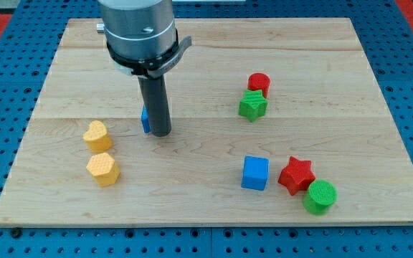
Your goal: Nudge the blue triangle down a bit
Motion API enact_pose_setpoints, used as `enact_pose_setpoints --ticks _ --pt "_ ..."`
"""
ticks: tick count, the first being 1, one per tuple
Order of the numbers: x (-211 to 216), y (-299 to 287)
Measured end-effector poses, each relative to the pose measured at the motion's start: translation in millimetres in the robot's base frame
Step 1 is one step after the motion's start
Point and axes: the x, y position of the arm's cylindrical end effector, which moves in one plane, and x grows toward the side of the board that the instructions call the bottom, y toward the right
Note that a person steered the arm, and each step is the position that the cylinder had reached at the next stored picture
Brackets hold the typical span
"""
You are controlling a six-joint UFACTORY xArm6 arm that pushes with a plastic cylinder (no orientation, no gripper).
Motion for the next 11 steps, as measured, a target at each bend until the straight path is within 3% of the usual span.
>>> enact_pose_setpoints --ticks 1,2,4,5,8,9,10,11 --pt "-14.1 4.1" --pt "-40.8 -31.6" --pt "-70.1 -7.5" --pt "-100.3 -40.5" --pt "-73.2 -91.1" --pt "-78.7 -54.2" --pt "-79.0 -64.6" --pt "-99.2 -4.6"
